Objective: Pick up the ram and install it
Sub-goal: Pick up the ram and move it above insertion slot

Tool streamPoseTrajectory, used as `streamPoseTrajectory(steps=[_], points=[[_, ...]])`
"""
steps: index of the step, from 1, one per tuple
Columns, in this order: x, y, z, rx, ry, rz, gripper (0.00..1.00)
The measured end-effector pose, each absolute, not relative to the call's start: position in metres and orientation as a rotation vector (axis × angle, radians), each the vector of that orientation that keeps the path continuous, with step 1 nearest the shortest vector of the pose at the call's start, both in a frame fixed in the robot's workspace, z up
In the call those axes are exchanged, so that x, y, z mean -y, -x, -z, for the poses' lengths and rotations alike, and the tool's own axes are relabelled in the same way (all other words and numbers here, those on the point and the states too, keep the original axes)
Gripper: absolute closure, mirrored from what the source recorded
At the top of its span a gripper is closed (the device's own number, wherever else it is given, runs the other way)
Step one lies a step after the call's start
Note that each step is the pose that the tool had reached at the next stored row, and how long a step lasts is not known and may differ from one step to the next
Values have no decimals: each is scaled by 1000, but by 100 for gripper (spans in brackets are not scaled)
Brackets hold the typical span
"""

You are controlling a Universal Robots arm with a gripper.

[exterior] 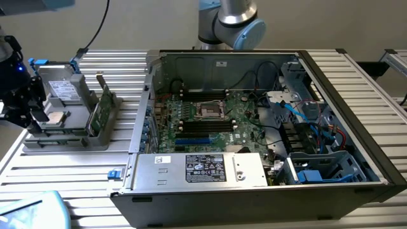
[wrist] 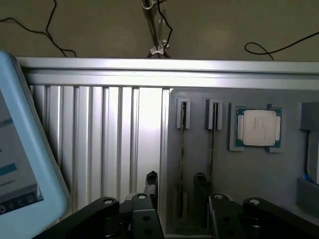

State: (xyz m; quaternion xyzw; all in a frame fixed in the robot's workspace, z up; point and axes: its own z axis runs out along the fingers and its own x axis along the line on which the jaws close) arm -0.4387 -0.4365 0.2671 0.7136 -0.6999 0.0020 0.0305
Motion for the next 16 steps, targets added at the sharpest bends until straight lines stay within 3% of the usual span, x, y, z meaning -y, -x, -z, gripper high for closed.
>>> streamPoseTrajectory(steps=[16], points=[[439,439,-238,2163,-2208,9,58]])
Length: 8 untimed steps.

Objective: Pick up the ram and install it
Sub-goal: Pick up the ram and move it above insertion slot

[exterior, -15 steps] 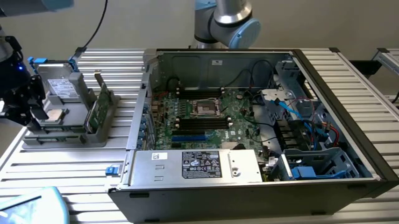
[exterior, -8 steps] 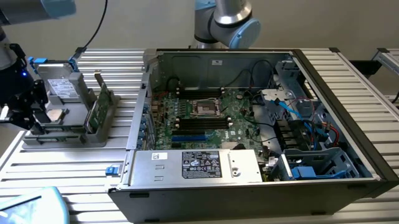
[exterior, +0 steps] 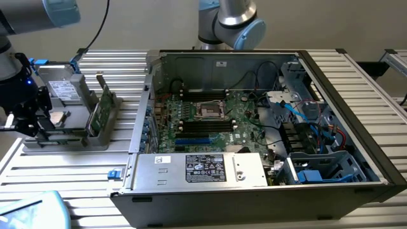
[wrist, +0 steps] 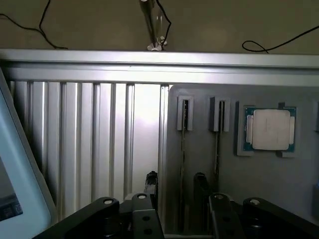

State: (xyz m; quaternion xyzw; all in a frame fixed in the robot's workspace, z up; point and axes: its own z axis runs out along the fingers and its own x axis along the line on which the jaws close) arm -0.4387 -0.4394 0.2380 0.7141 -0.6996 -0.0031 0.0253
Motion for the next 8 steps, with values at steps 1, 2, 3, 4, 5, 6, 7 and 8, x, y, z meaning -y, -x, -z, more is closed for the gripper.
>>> streamPoseTrajectory(steps=[1,2,3,4,5,6,7,8], points=[[439,439,-236,2164,-2208,11,58],[440,439,-234,2164,-2209,12,58],[440,439,-233,2165,-2210,14,58],[440,439,-231,2166,-2211,16,58],[440,439,-229,2167,-2213,19,58],[440,439,-227,2169,-2214,21,58],[440,439,-226,2170,-2216,24,58],[440,439,-224,2171,-2217,27,58]])
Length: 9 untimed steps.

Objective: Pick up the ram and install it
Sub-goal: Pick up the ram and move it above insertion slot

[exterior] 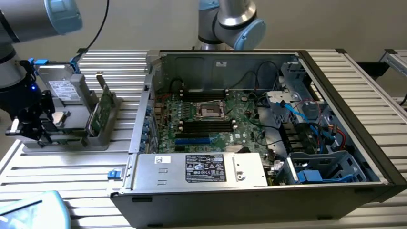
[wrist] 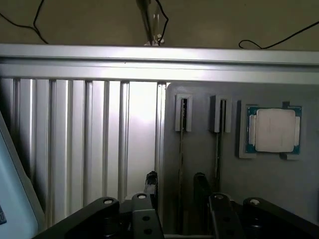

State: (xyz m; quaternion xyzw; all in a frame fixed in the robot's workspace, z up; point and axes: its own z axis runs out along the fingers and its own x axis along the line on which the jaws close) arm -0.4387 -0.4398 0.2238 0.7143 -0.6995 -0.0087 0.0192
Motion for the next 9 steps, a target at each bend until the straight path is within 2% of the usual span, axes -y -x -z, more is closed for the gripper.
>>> streamPoseTrajectory(steps=[9], points=[[440,439,-208,2181,-2228,51,58]])
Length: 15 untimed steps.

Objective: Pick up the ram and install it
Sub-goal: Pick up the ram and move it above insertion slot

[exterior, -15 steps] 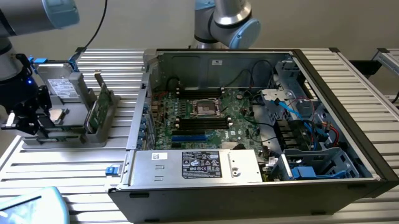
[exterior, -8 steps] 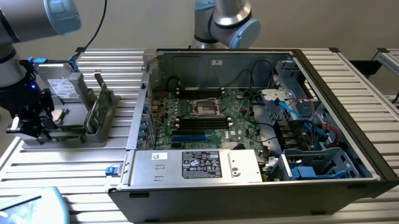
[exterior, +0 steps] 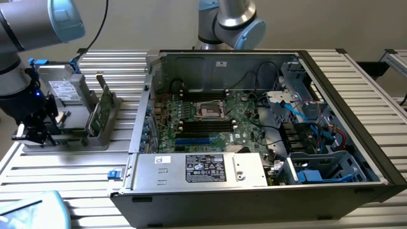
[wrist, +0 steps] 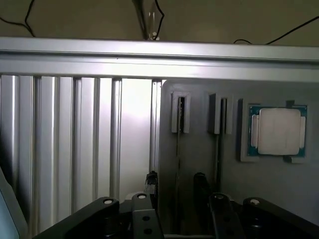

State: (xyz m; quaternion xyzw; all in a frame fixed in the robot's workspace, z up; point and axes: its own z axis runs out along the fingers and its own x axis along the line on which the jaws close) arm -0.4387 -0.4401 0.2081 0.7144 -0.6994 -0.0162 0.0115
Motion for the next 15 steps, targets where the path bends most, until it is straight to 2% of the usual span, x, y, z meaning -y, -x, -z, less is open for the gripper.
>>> streamPoseTrajectory(steps=[9,15], points=[[441,439,-192,2191,-2239,74,58],[441,439,-192,2191,-2239,75,58]])
